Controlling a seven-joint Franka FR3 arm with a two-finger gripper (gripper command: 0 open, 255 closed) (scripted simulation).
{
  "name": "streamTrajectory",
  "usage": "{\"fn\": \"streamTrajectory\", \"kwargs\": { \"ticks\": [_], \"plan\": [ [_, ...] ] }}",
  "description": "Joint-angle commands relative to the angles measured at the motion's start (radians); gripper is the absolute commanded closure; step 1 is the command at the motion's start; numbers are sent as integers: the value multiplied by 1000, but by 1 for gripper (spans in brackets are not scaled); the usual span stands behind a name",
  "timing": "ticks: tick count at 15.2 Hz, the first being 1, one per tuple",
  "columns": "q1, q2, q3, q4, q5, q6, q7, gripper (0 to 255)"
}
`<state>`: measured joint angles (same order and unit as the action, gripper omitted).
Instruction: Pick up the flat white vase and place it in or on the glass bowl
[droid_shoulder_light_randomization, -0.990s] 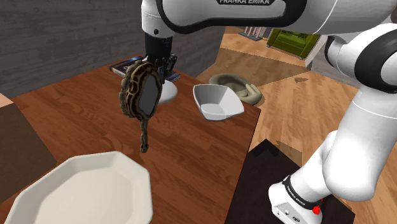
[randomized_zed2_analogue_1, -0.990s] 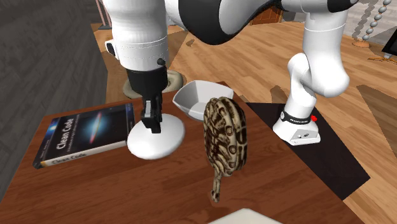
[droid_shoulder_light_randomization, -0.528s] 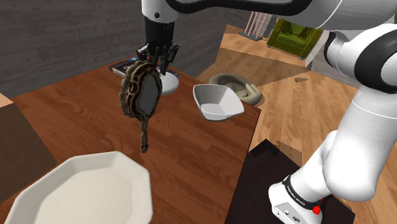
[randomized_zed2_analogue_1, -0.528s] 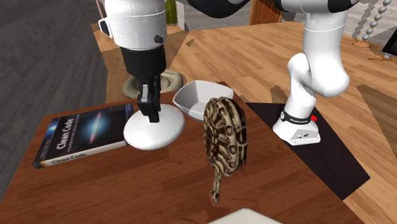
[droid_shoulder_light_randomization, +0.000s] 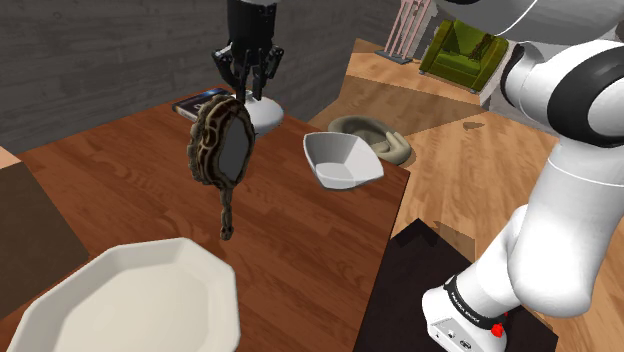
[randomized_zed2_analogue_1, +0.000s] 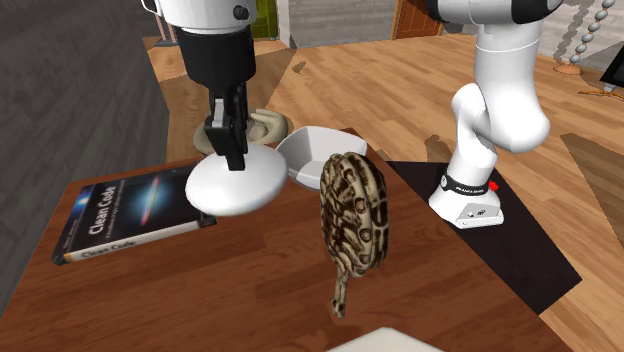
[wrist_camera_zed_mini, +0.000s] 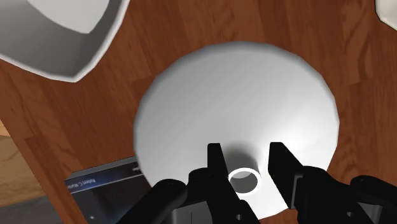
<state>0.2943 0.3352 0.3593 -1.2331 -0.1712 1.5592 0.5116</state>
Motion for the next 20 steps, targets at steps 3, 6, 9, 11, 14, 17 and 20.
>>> {"fn": "streamTrajectory", "kwargs": {
  "ticks": [3, 6, 9, 11, 14, 17, 20],
  "plan": [
    [-38, -87, -3, -86, 31, 5, -31, 255],
    [-89, -216, -17, -236, 77, 38, -85, 255],
    [-127, -334, -43, -361, 118, 55, -146, 255],
    [-146, -406, -64, -432, 140, 59, -187, 255],
    [-169, -508, -101, -526, 164, 58, -251, 255],
    [-188, -601, -141, -606, 179, 48, -314, 255],
    [-204, -692, -188, -677, 183, 30, -380, 255]
  ]
}}
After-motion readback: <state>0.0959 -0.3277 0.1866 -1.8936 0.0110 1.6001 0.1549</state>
